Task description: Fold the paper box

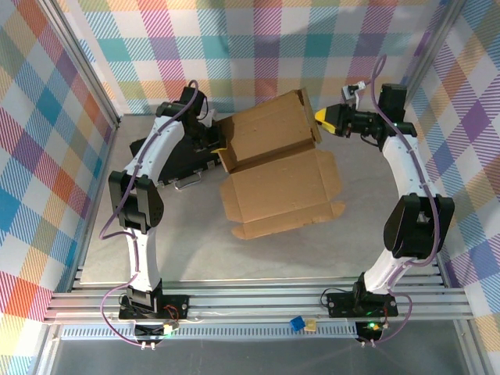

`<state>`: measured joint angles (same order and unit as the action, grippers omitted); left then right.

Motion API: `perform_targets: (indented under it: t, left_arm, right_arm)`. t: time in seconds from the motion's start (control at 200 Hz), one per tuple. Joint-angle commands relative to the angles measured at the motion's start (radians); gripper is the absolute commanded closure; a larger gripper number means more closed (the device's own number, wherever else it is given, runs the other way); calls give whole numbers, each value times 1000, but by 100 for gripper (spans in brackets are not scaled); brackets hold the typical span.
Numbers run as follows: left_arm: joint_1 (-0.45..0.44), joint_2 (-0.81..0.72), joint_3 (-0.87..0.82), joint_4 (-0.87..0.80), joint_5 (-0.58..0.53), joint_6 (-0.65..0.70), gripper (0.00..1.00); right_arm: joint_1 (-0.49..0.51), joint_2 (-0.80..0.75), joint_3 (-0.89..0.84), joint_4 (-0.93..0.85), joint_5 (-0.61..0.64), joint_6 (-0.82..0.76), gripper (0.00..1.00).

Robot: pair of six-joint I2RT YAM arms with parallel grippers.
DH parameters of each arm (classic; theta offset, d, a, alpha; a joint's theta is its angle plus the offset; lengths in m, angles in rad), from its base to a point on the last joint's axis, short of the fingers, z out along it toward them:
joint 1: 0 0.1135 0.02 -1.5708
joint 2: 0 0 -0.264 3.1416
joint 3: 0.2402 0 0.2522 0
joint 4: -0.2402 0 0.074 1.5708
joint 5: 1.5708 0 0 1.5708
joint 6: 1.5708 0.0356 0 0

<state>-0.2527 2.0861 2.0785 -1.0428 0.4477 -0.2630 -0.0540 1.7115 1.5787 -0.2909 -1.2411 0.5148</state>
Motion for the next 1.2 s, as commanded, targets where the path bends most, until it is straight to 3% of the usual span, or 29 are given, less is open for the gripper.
perform_targets:
  t: [0.0, 0.445, 0.63, 0.985, 1.195]
  left_arm:
    - [1, -24, 16, 5, 49, -21, 100]
    - [0, -75, -45, 40, 61, -2, 100]
    - [-1, -78, -44, 40, 60, 2, 100]
    - [0, -79, -38, 46, 64, 11, 100]
    - [0, -84, -38, 50, 61, 19, 100]
  right_arm:
    - [8, -6, 38, -34, 45, -38, 55]
    - [57, 49, 209, -359, 331, -350, 58]
    - [93, 49, 226, -378, 407, -395, 62]
    - [155, 62, 275, -437, 593, -492, 50]
    - [190, 80, 299, -446, 714, -534, 50]
